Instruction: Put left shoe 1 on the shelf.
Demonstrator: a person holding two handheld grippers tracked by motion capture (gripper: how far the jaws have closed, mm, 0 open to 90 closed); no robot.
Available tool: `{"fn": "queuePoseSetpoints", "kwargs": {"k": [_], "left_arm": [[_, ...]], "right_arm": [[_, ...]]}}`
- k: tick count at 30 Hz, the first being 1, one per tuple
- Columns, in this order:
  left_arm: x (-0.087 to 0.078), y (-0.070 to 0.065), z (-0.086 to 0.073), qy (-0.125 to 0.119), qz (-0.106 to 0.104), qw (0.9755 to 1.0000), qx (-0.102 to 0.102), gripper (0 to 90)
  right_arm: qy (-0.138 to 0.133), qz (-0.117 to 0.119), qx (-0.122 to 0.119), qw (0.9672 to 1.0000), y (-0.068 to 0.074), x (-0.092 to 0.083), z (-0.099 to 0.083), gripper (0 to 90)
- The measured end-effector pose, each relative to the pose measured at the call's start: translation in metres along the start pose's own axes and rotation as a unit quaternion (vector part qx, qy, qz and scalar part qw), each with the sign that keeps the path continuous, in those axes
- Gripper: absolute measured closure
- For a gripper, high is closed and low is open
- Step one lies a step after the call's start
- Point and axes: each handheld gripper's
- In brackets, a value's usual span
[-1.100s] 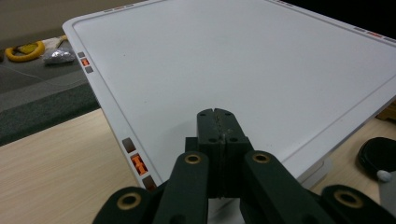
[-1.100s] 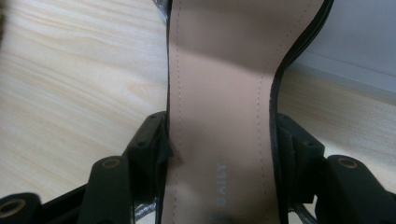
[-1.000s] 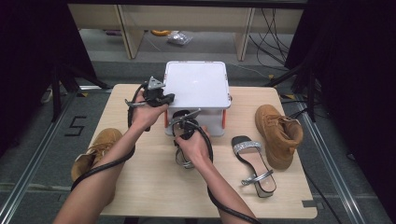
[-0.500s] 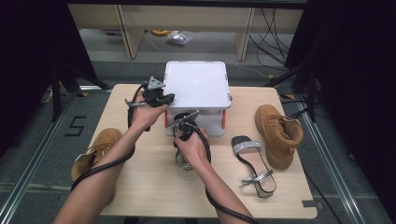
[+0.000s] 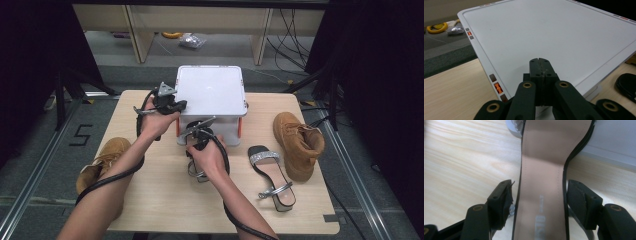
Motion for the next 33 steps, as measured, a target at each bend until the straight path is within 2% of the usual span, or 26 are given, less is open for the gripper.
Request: {"fn": "queuePoseSetpoints", "kwargs": {"k": [1,2,3,4,5,6,8,10,11,12,13,14,16,17,18,19,20,21,22,24,29,30,31,32,33], "left_arm": [[0.001,-0.001,0.000,-0.004,-0.002,1.0000,-0.004,89.7],[0.001,-0.001,0.000,-0.004,-0.002,1.0000,-0.004,89.7],[0.001,-0.001,0.000,-0.004,-0.001,1.0000,-0.004,89.7],[0.001,-0.001,0.000,-0.005,-0.001,1.0000,-0.004,89.7],[0.001,-0.001,0.000,-0.005,-0.001,1.0000,-0.004,89.7],[0.001,-0.001,0.000,-0.003,0.001,1.0000,-0.002,89.7],[0.000,0.000,0.000,0.000,0.001,1.0000,0.002,89.7],[0.000,0.000,0.000,-0.001,0.000,1.0000,0.001,89.7],[0.000,0.000,0.000,-0.001,0.000,1.0000,0.001,89.7],[0.001,-0.001,0.000,-0.005,0.000,1.0000,-0.003,89.7],[0.001,-0.001,0.000,-0.005,0.000,1.0000,-0.003,89.7],[0.001,-0.001,0.000,-0.004,0.000,1.0000,-0.002,89.7],[0.001,-0.001,0.000,-0.003,-0.001,1.0000,-0.002,89.7],[0.001,-0.001,0.000,-0.003,0.000,1.0000,-0.003,89.7],[0.001,-0.001,0.000,-0.004,-0.001,1.0000,-0.002,89.7],[0.001,-0.001,0.000,-0.004,-0.001,1.0000,-0.002,89.7],[0.000,0.000,0.000,0.000,0.000,1.0000,0.002,89.7],[0.000,0.000,0.000,0.000,0.000,1.0000,0.002,89.7],[0.000,0.000,0.000,0.000,-0.001,1.0000,0.002,89.7],[0.000,0.000,0.000,-0.001,0.000,1.0000,0.002,89.6],[0.001,-0.001,0.000,-0.004,-0.001,1.0000,-0.002,89.7],[0.001,-0.001,0.000,-0.004,-0.001,1.0000,-0.002,89.7],[0.001,-0.001,0.000,-0.004,-0.001,1.0000,-0.002,89.7],[0.000,0.000,0.000,0.001,0.000,1.0000,0.003,89.7],[0.000,0.000,0.000,0.000,0.000,1.0000,0.002,89.7]], "right_arm": [[0.007,0.002,0.014,0.9999,0.001,-0.006,0.000,40.5],[-0.011,0.002,-0.001,0.9999,-0.003,-0.008,-0.003,42.0],[-0.012,0.011,0.003,0.9999,-0.006,-0.013,-0.004,44.1],[-0.018,0.018,0.019,0.9995,-0.005,-0.018,-0.005,45.8],[-0.018,0.018,0.019,0.9995,-0.005,-0.018,-0.005,45.8],[-0.013,0.018,0.009,0.9997,-0.009,-0.026,-0.007,48.8],[-0.014,0.021,0.009,0.9997,-0.010,-0.032,-0.010,52.2],[-0.013,0.020,0.012,0.9996,-0.011,-0.038,-0.013,56.7],[-0.007,0.024,0.026,0.9993,-0.009,-0.042,-0.013,58.9],[-0.006,0.026,0.028,0.9992,-0.010,-0.045,-0.015,61.2],[-0.006,0.026,0.028,0.9992,-0.010,-0.045,-0.015,61.2],[-0.003,0.037,0.024,0.9990,-0.013,-0.049,-0.018,65.7],[-0.002,0.042,0.021,0.9989,-0.015,-0.053,-0.021,68.9],[0.004,0.049,0.027,0.9984,-0.016,-0.055,-0.022,70.2],[0.005,0.038,0.026,0.9989,-0.019,-0.056,-0.024,71.8],[0.007,0.043,0.028,0.9987,-0.020,-0.058,-0.025,72.2],[-0.008,0.052,0.015,0.9985,-0.023,-0.059,-0.026,72.4],[-0.008,0.052,0.015,0.9985,-0.023,-0.059,-0.026,72.4],[0.000,0.052,0.028,0.9983,-0.025,-0.063,-0.029,72.9],[-0.002,0.053,0.031,0.9981,-0.026,-0.065,-0.031,73.4],[0.008,0.048,0.030,0.9984,-0.028,-0.066,-0.038,76.1],[0.007,0.044,0.008,0.9990,-0.029,-0.066,-0.043,78.3],[0.007,0.044,0.008,0.9990,-0.029,-0.066,-0.043,78.3],[0.001,0.040,-0.009,0.9992,-0.031,-0.064,-0.046,79.6],[0.006,0.039,-0.003,0.9992,-0.030,-0.065,-0.047,79.6]]}}
Point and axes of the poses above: each handheld gripper's, and its own axes: x roughly forward along the jaws, z roughly out of its top, y roughly to its left, and after that the axes turned 11 degrees about -x, right-handed
